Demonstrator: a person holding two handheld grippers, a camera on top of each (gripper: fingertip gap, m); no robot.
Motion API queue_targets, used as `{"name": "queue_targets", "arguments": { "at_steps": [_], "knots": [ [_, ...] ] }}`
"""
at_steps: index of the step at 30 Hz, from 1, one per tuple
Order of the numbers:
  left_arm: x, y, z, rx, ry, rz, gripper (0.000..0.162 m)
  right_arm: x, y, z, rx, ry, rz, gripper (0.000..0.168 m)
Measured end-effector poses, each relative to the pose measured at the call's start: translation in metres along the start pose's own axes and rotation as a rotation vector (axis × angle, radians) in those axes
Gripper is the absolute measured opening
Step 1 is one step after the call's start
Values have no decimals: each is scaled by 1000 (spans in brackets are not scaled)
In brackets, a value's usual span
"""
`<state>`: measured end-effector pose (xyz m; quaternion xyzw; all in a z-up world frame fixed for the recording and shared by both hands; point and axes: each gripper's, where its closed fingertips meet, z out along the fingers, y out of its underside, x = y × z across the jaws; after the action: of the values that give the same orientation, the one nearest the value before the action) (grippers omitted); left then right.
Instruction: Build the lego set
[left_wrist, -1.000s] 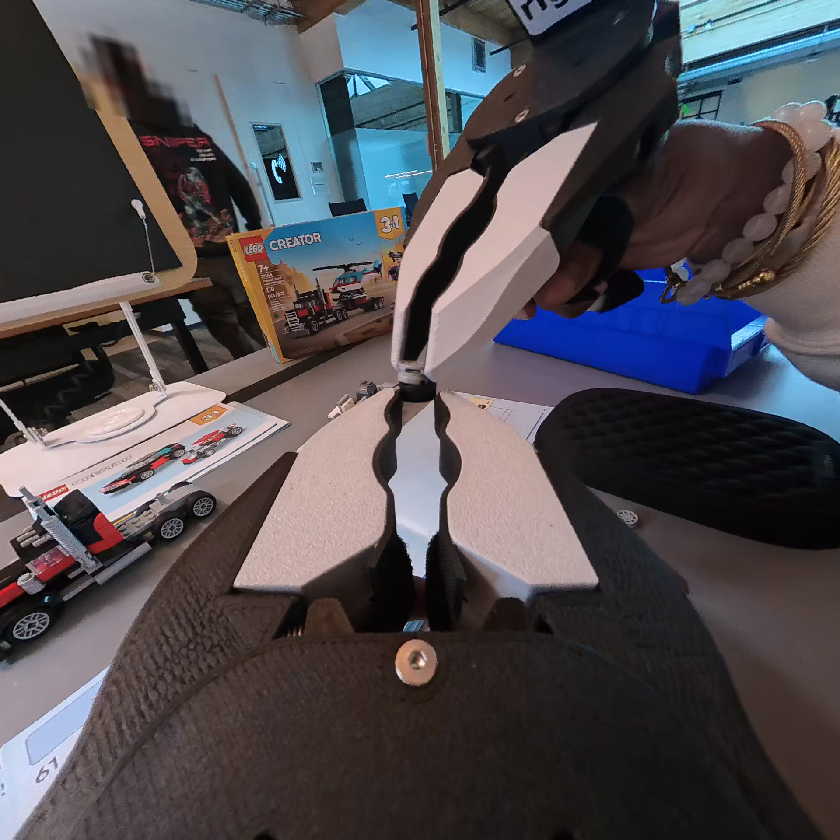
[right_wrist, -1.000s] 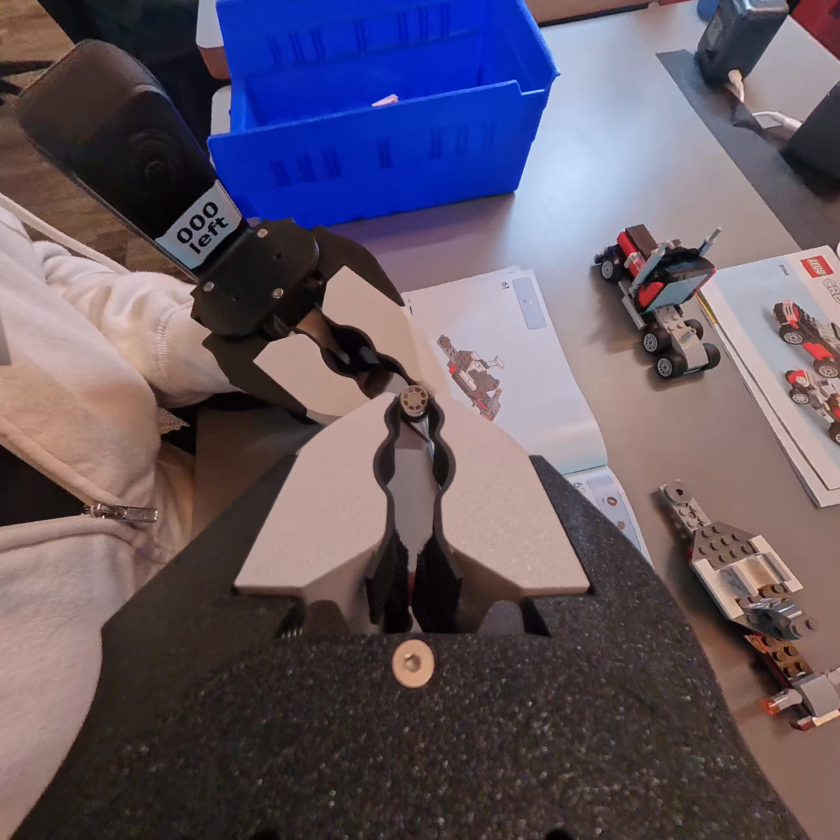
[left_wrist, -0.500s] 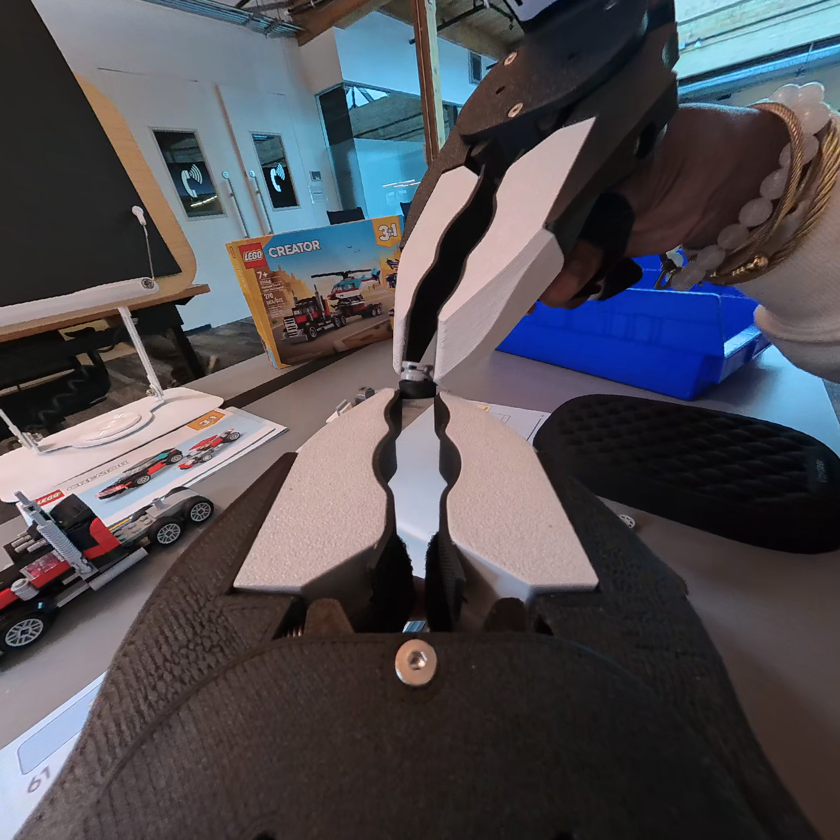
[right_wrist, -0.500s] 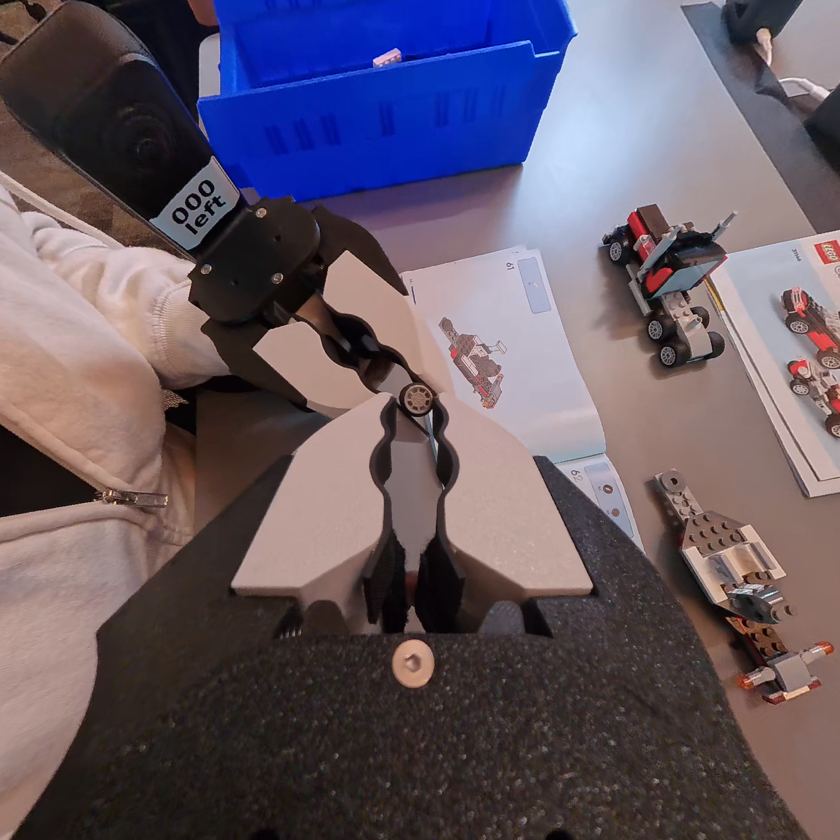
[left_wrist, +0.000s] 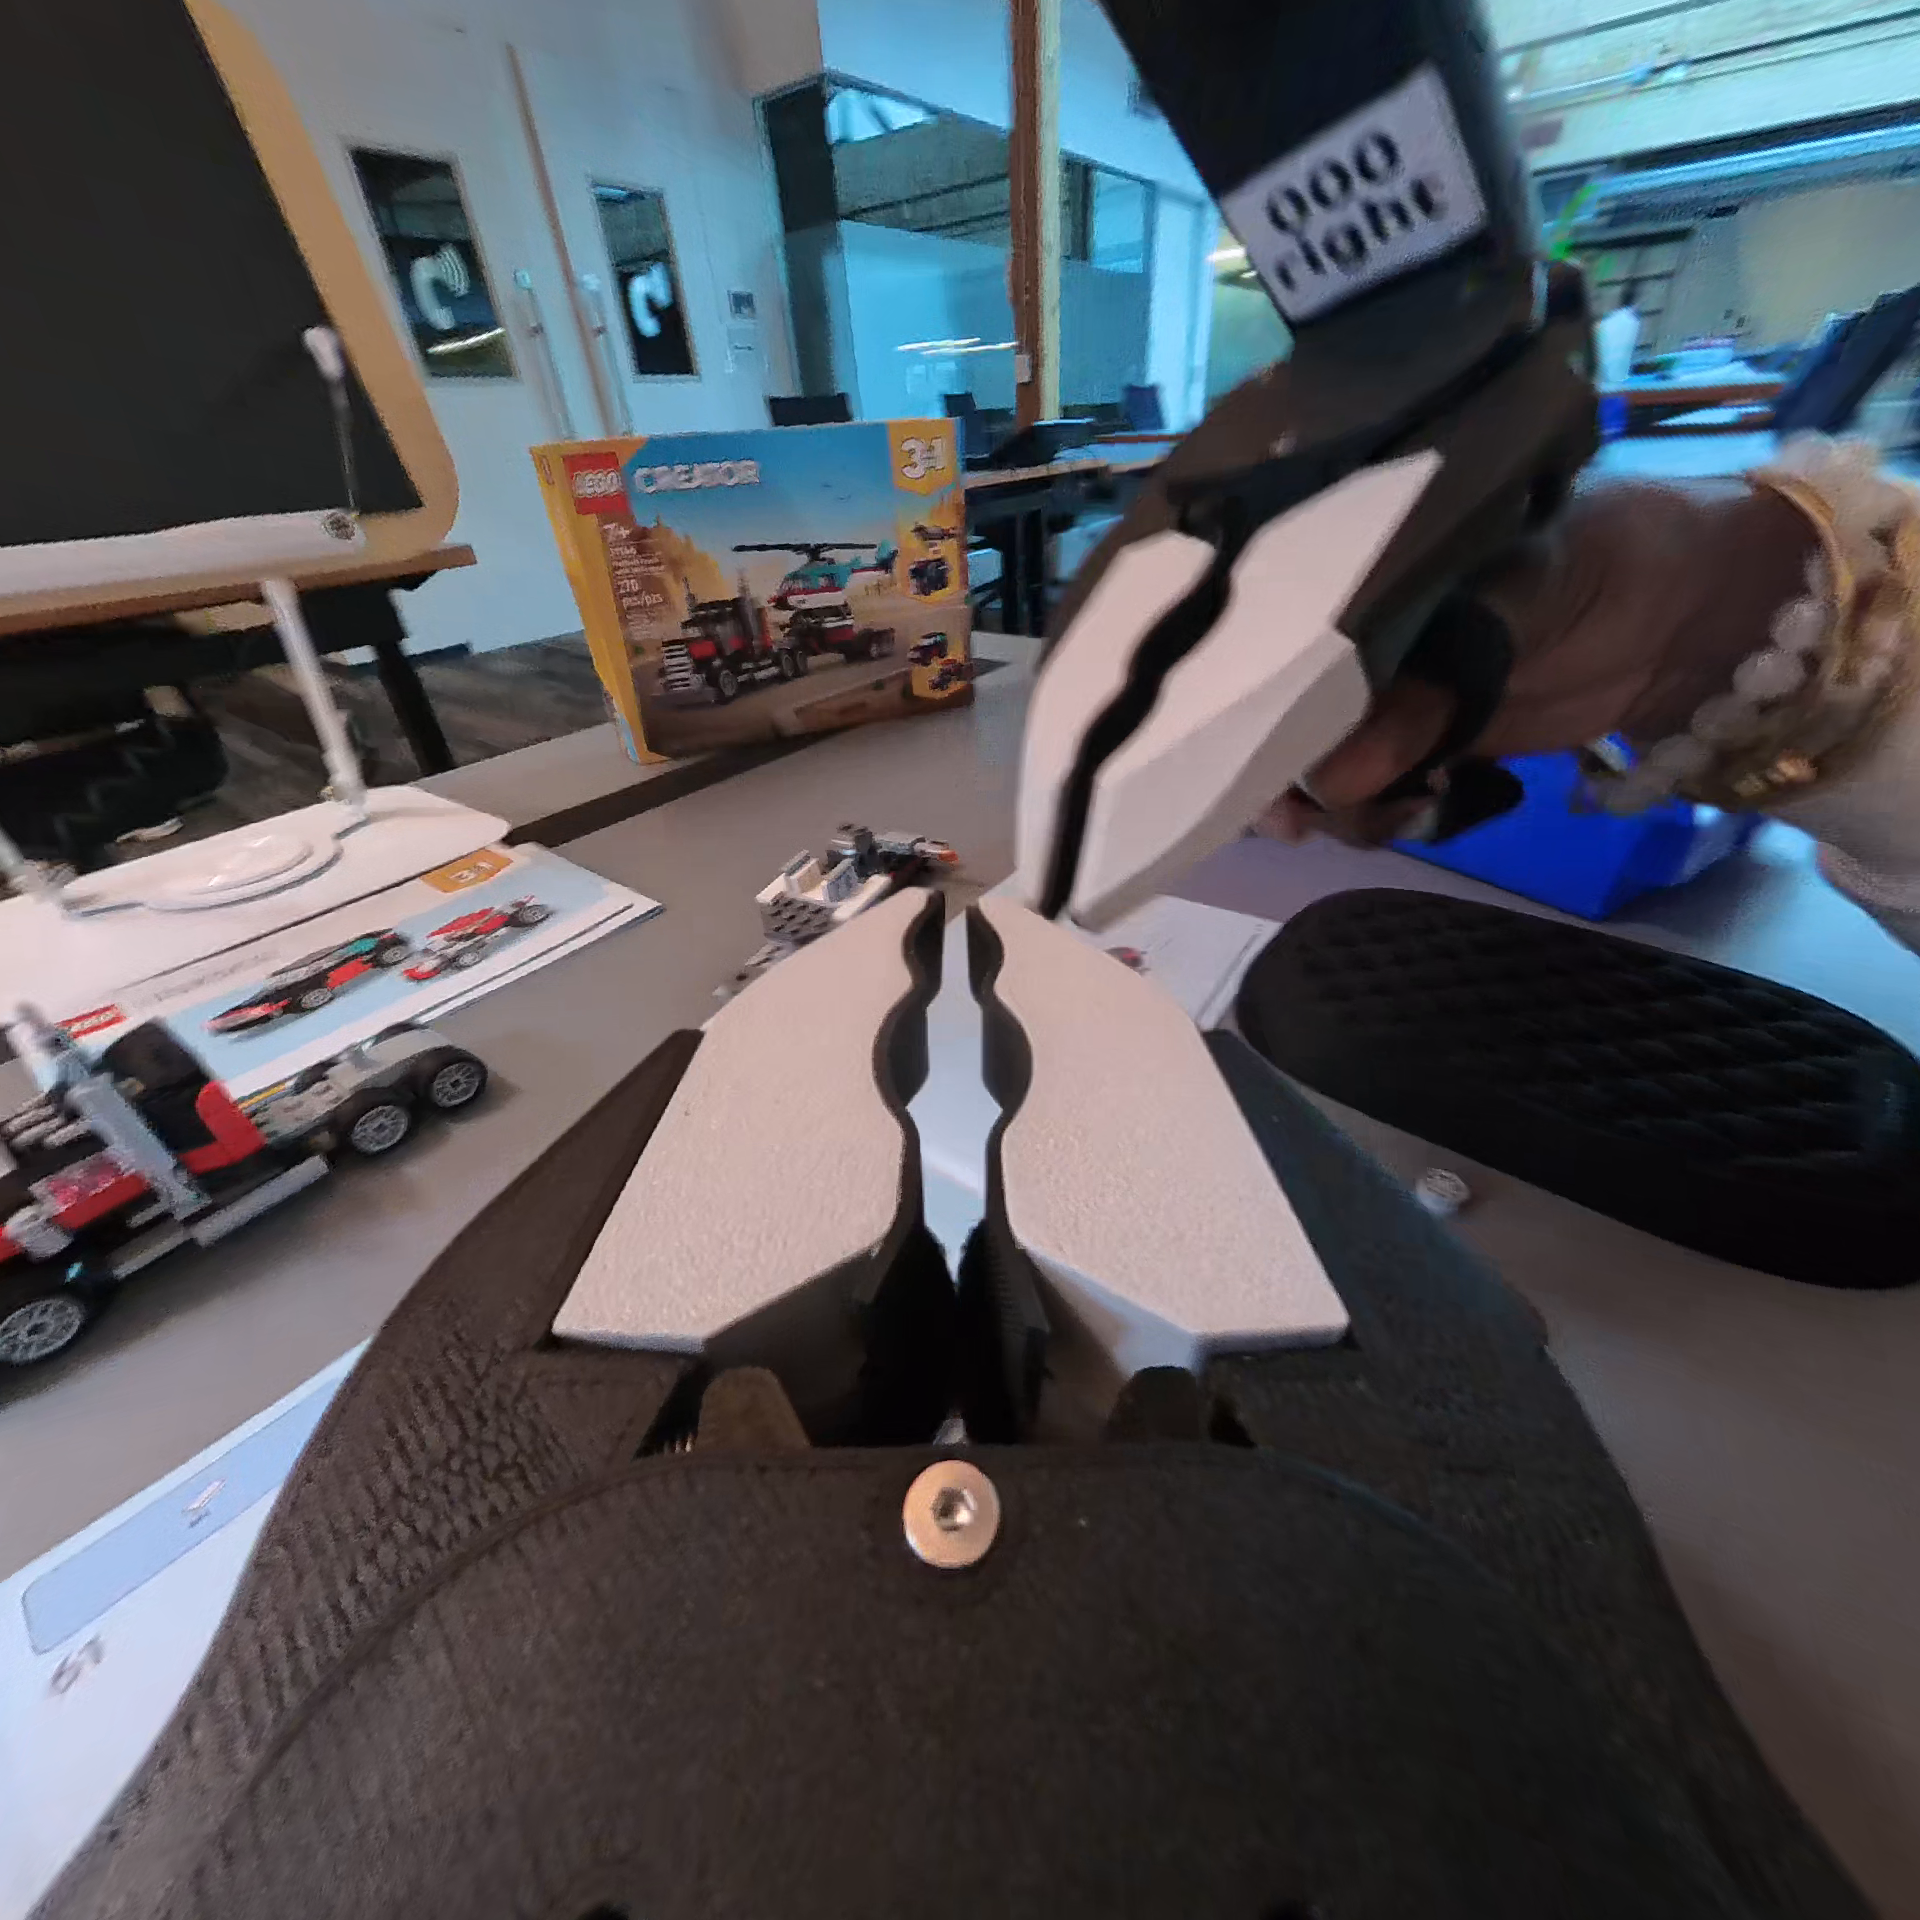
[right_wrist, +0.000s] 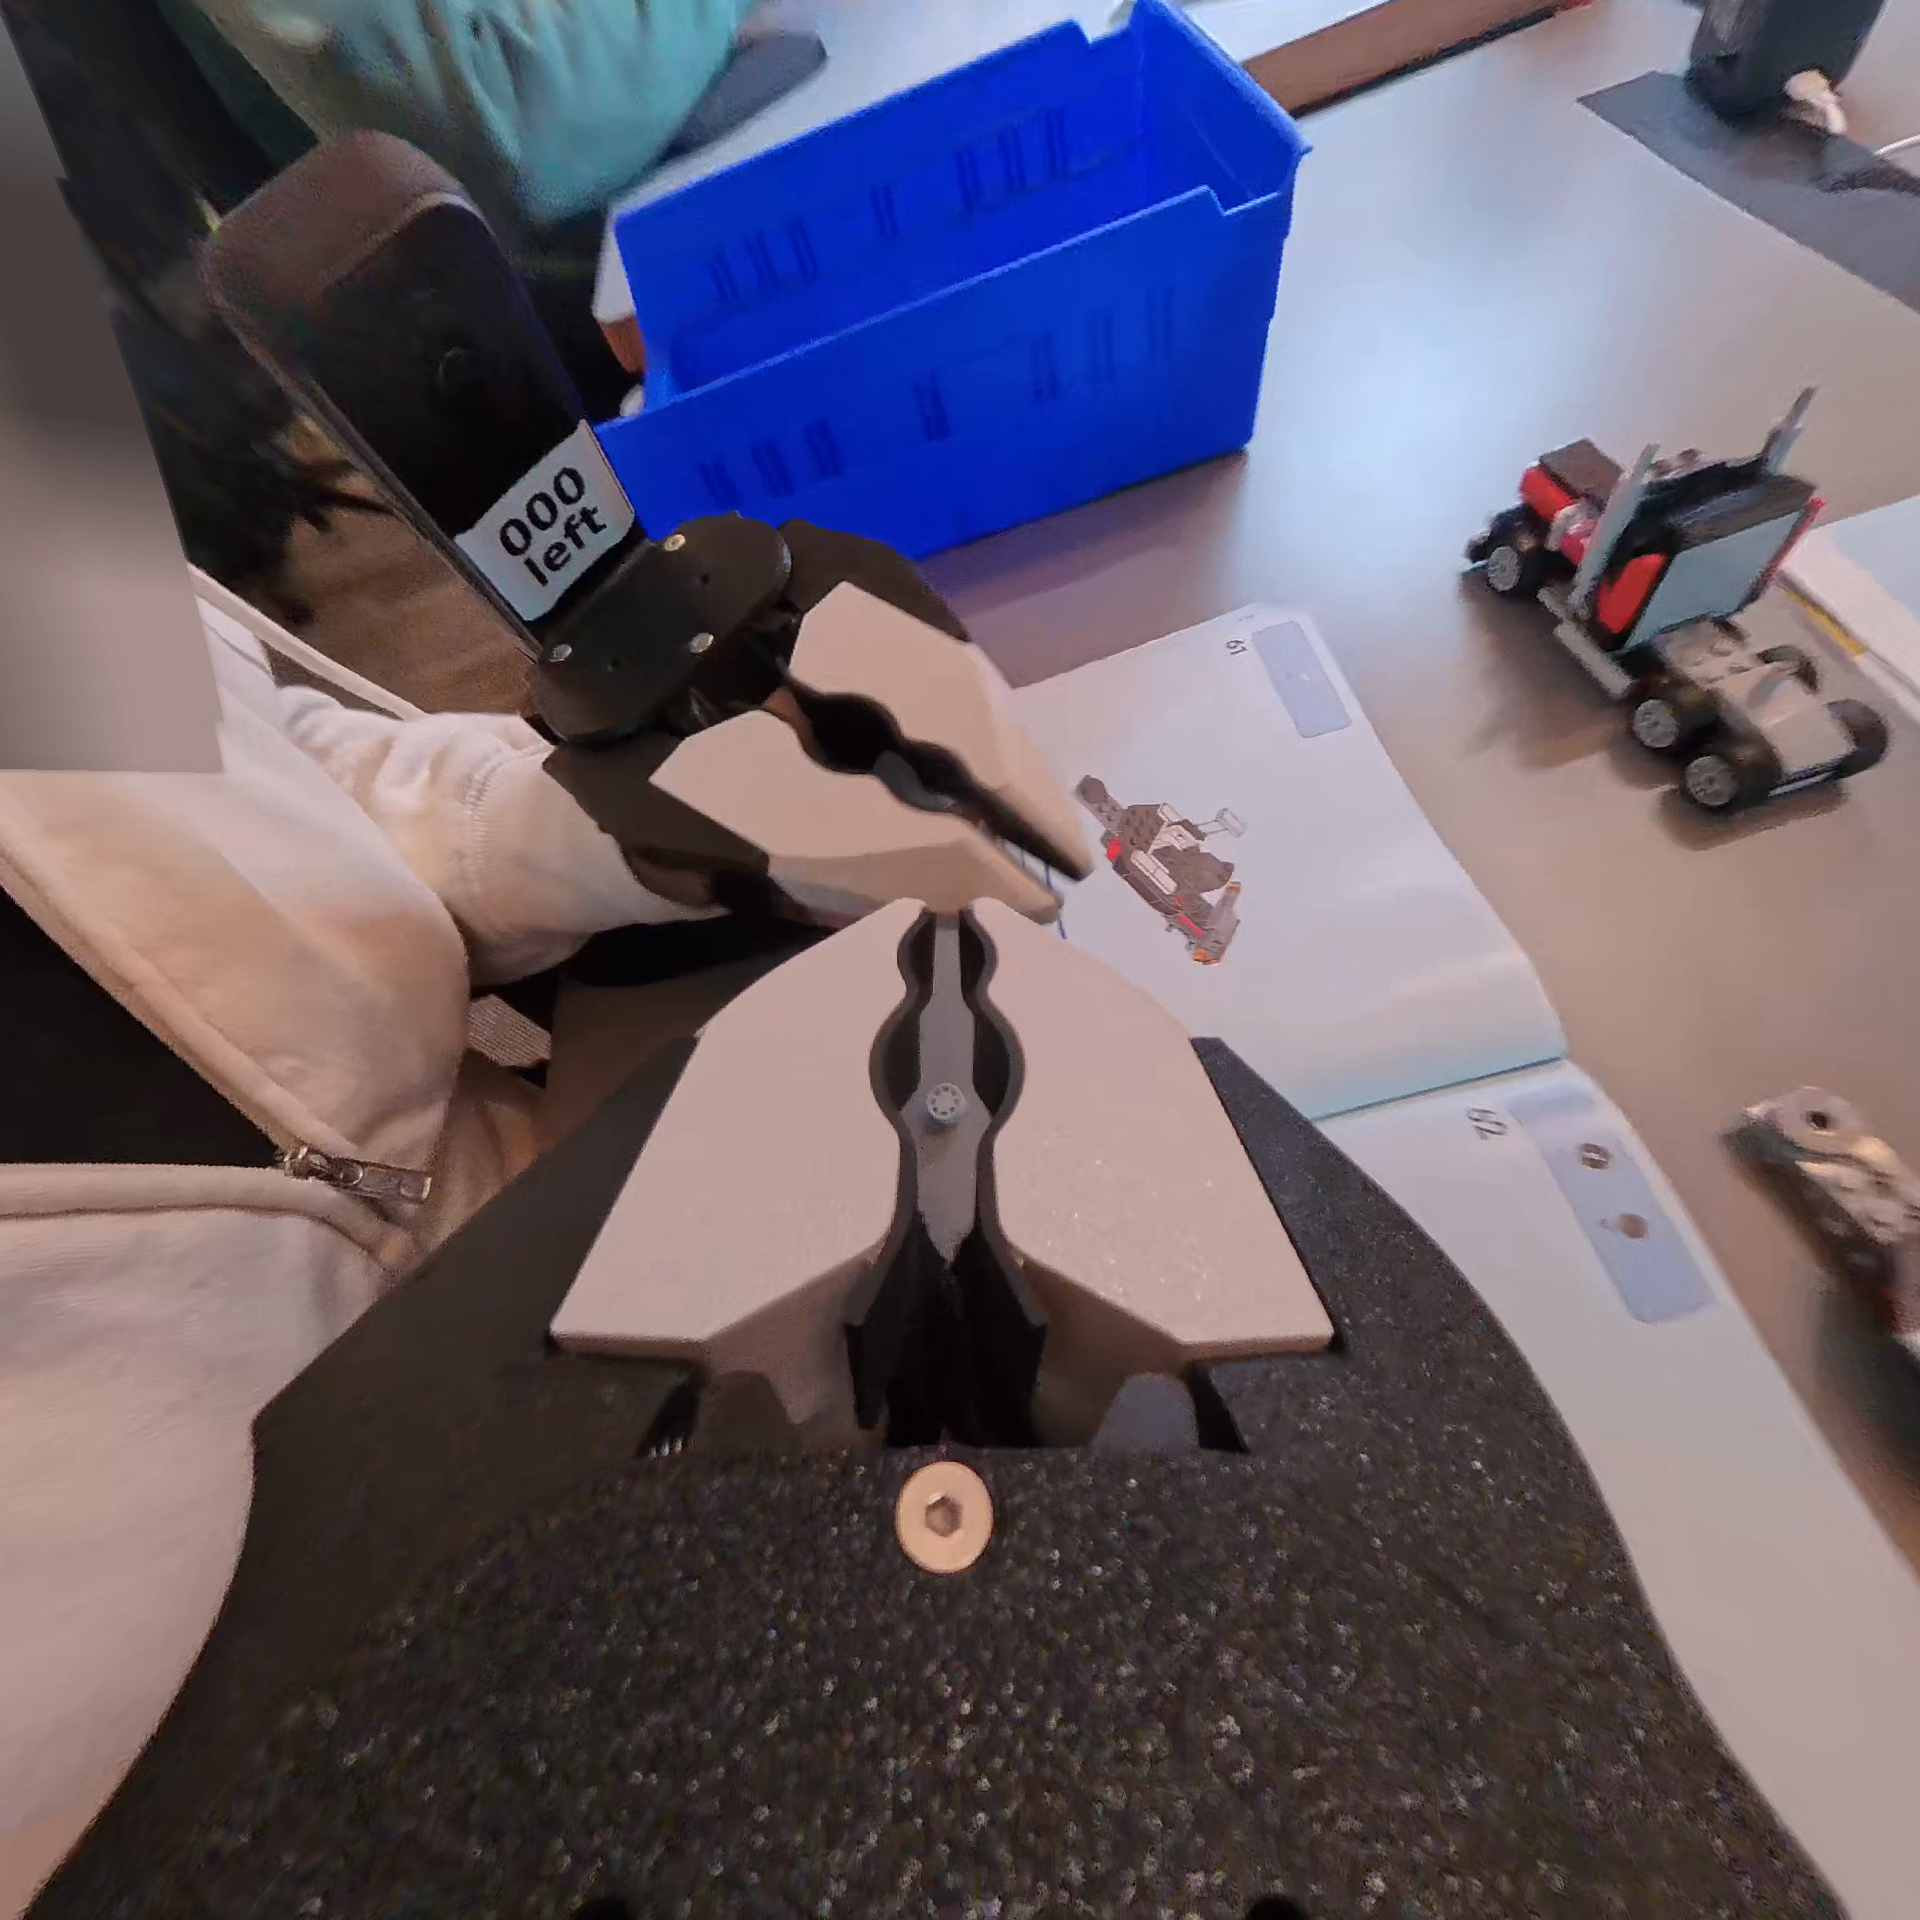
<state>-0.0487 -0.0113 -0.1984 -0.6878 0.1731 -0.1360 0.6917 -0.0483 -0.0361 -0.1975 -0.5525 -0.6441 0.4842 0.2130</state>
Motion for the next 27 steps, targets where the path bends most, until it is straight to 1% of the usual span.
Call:
{"name": "queue_targets", "arguments": {
  "at_steps": [1, 2, 4, 8, 10, 14, 18, 22, 27],
  "knots": [
    [-3, 1, 0, -3, -18, -8, 5, 1, 6, 3, 13, -15, 17, 3],
    [-3, 1, 0, -3, -4, -17, 7, 5, 15, 6, -4, 0, 25, 4],
    [-8, 4, 1, -32, -20, -33, 9, 18, 33, 6, -48, 65, 19, 4],
    [-19, 6, -3, -70, -45, -34, 14, 34, 72, -13, -167, 209, -24, 9],
    [-19, 6, -6, -69, -36, -28, 16, 33, 85, -24, -173, 248, -32, 10],
    [-20, 4, -11, -48, -38, -43, 16, 26, 97, -37, -143, 279, -24, 15],
    [-22, 9, -8, -74, -22, -85, 16, 27, 107, -44, -112, 306, -27, 16],
    [-19, 11, -6, -95, -11, -61, 16, 27, 106, -46, -64, 296, -4, 15],
    [-17, 13, -5, -107, -13, -35, 16, 26, 107, -45, -66, 306, -20, 15]
  ]
}}
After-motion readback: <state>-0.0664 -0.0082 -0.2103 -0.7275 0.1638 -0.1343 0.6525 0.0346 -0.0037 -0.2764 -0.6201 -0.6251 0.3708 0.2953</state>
